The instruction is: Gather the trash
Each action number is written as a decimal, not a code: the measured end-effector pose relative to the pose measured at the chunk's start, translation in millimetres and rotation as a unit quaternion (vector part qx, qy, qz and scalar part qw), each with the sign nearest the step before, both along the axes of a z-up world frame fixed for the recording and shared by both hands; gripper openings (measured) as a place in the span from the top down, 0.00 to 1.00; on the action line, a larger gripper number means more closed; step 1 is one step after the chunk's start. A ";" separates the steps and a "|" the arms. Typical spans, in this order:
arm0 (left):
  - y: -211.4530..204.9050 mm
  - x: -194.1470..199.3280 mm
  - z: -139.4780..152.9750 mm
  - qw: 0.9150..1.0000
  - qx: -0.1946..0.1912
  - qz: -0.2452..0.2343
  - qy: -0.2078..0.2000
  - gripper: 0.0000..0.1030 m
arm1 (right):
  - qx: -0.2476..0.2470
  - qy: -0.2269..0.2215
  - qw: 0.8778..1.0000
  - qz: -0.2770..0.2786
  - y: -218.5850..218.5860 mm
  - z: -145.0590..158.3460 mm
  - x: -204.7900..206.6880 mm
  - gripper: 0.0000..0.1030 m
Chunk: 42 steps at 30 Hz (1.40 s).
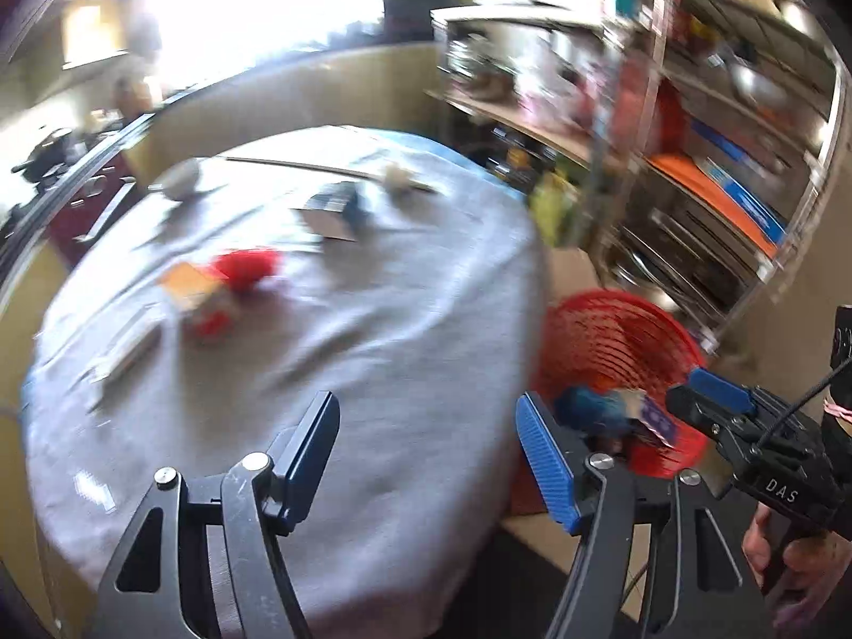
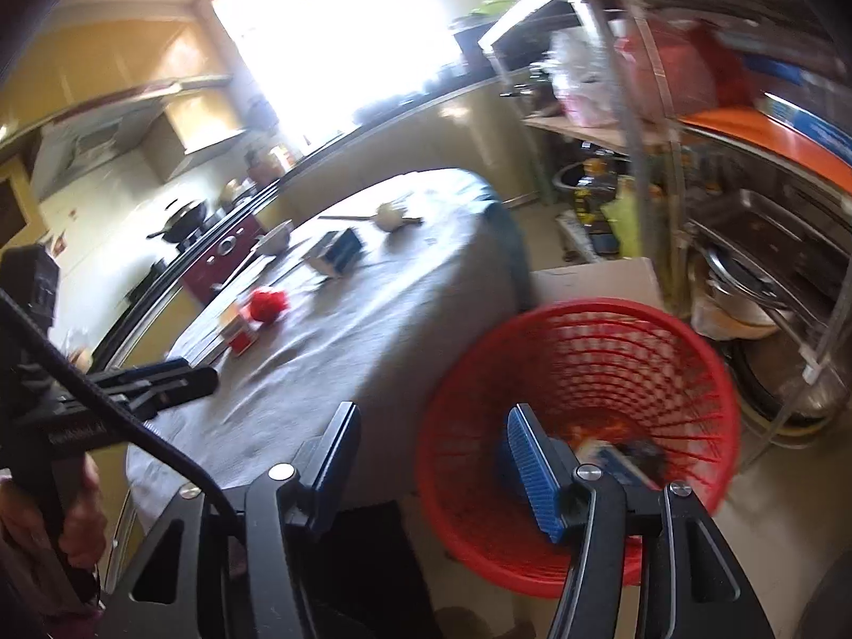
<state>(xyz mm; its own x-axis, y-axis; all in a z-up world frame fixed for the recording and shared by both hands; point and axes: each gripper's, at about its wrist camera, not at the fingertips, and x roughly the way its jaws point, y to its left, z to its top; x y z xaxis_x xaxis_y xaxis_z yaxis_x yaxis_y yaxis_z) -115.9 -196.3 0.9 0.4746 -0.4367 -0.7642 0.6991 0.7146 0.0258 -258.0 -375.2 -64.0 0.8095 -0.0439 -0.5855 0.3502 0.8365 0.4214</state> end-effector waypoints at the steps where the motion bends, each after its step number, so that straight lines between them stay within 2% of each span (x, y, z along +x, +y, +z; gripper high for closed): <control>1: 9.4 1.7 3.3 1.000 -0.004 0.008 -0.003 0.31 | -0.003 0.000 1.000 0.011 8.8 2.7 6.3 0.40; 10: 91.5 16.4 11.2 0.995 -0.025 0.094 -0.026 0.30 | -0.042 0.017 0.995 0.089 81.6 13.7 51.6 0.40; 19: 163.4 31.4 6.1 0.984 -0.040 0.173 -0.035 0.30 | -0.082 0.034 0.985 0.151 139.7 21.0 86.7 0.40; 22: 187.7 38.3 3.6 0.979 -0.046 0.196 -0.028 0.30 | -0.084 0.033 0.982 0.164 153.2 26.3 99.2 0.40; 27: 226.7 54.0 0.8 0.967 -0.067 0.246 -0.014 0.30 | -0.099 0.028 0.976 0.194 182.9 40.2 119.9 0.40; 35: 257.7 65.2 -0.2 0.955 -0.073 0.287 -0.031 0.30 | -0.101 0.006 0.967 0.232 228.3 62.5 154.5 0.40; 42: 281.8 76.9 -1.0 0.949 -0.075 0.304 -0.040 0.29 | -0.135 0.016 0.957 0.258 249.6 50.6 152.9 0.40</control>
